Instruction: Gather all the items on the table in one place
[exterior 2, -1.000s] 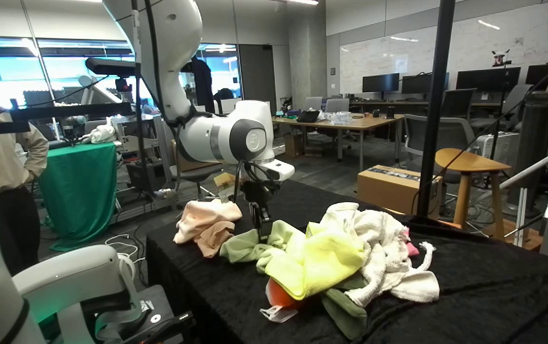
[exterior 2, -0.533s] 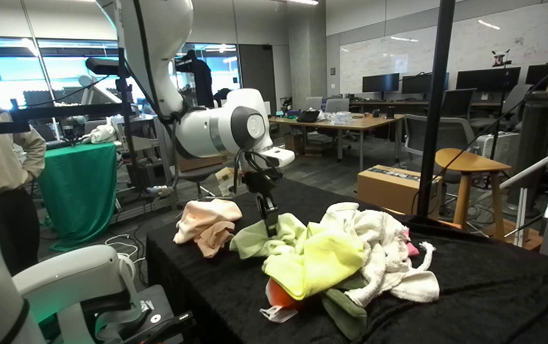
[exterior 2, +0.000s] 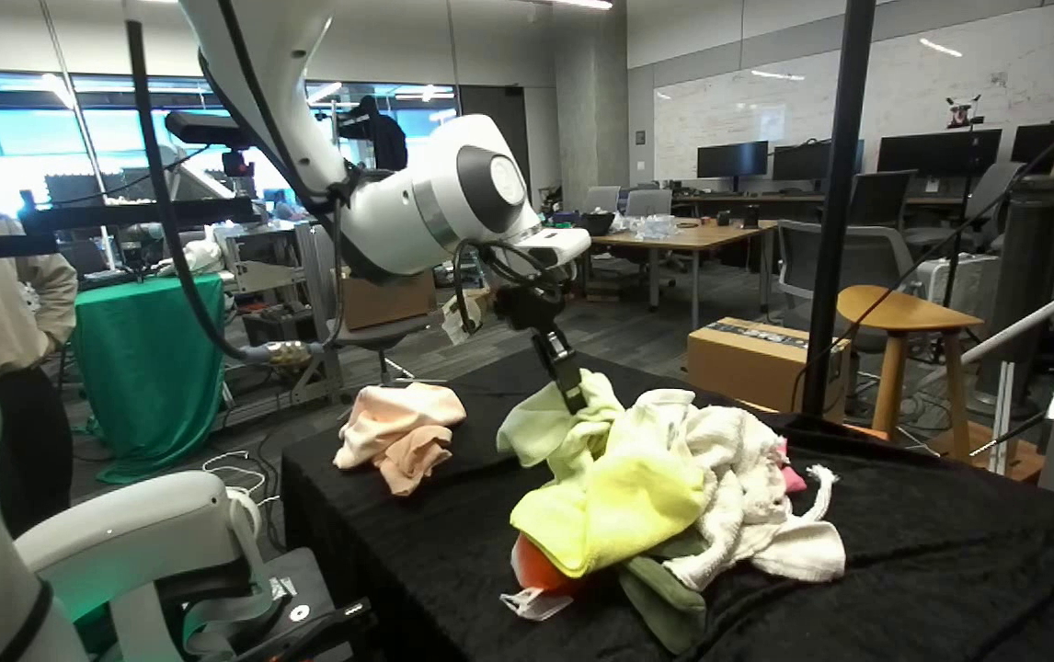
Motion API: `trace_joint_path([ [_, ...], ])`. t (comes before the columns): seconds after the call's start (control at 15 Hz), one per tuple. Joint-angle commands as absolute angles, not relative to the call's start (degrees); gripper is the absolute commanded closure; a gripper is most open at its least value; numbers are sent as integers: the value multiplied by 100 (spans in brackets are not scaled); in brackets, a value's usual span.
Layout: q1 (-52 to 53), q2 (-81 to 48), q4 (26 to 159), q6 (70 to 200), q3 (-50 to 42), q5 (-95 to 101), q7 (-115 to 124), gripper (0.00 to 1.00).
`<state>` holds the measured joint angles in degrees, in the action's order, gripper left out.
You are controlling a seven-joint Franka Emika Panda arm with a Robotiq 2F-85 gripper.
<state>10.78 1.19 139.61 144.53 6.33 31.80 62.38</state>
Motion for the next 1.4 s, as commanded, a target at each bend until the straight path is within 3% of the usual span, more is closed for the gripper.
trace_joint_path([
  [0.0, 711, 211, 13777, 14532, 580, 3938, 6963, 93],
  [0.53, 235, -835, 12927, 14633, 148, 4196, 7113, 94],
  [0.87, 225, -1653, 12528, 14866, 61, 3126, 5936, 93],
  [1.33, 336, -1745, 12227, 14288, 134, 1251, 3618, 92],
])
